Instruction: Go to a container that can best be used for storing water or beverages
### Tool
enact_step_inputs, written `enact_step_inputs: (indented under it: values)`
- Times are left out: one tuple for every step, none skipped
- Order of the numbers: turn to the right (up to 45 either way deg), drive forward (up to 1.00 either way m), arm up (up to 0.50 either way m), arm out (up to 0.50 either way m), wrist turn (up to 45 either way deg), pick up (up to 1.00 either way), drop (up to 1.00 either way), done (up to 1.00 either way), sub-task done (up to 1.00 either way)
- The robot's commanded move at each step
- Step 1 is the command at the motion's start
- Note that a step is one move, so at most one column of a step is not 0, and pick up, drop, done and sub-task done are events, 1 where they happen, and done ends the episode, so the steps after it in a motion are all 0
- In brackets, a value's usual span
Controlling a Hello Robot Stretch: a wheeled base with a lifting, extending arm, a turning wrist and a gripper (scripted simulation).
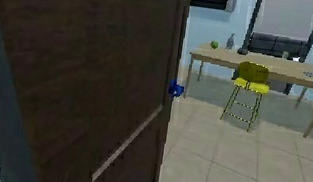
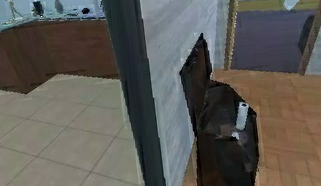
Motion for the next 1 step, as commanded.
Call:
enact_step_inputs:
  values:
    - [24.0,0.0,0.0,0.0,0.0,0.0,0.0,0.0,0.0]
